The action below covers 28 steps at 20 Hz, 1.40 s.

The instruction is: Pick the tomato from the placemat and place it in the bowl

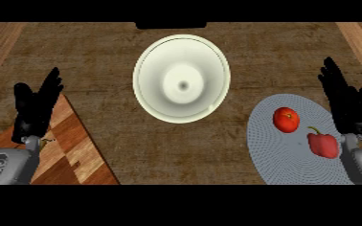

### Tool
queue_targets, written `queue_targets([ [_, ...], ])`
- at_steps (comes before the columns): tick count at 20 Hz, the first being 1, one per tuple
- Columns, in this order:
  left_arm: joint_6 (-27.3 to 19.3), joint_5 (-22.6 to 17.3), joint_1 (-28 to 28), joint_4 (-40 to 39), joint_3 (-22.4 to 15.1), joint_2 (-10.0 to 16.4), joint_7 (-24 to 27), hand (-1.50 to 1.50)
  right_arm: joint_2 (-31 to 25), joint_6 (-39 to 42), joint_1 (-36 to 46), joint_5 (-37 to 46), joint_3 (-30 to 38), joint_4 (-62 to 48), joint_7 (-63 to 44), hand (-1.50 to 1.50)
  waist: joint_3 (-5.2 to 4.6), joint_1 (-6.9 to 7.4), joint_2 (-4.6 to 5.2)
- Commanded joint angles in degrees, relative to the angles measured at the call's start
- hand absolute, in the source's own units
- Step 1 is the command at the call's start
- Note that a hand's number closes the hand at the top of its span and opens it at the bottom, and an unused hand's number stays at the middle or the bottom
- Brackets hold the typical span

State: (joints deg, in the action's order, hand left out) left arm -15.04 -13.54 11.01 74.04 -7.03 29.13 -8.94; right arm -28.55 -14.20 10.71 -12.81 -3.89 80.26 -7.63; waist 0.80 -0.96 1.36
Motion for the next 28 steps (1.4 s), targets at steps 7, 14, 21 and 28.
queue_targets([
  [7, 9.60, -0.84, 3.59, 9.48, -10.06, -7.78, 6.34, 0.00, -14.70, 16.91, 2.65, 9.18, -4.13, 1.26, 10.38, 1.50, -1.63, 0.02, -1.38],
  [14, 11.93, 0.64, 0.55, 13.68, -13.36, -10.94, 8.50, 0.00, -5.10, 32.09, 5.23, -0.65, -0.29, -18.79, 26.47, -1.50, -0.72, 1.88, -1.14],
  [21, 11.45, 1.62, 0.43, 14.27, -15.03, -12.59, 7.81, 0.00, -14.59, 34.46, 13.90, 14.31, -9.19, -16.56, 21.17, -1.50, -0.84, 2.37, -1.13],
  [28, 11.73, 2.72, -0.08, 13.83, -16.42, -13.53, 8.64, 0.00, -22.85, 55.60, 22.52, 20.70, -20.19, -15.35, 11.52, -1.50, -1.04, 3.62, -1.02],
])
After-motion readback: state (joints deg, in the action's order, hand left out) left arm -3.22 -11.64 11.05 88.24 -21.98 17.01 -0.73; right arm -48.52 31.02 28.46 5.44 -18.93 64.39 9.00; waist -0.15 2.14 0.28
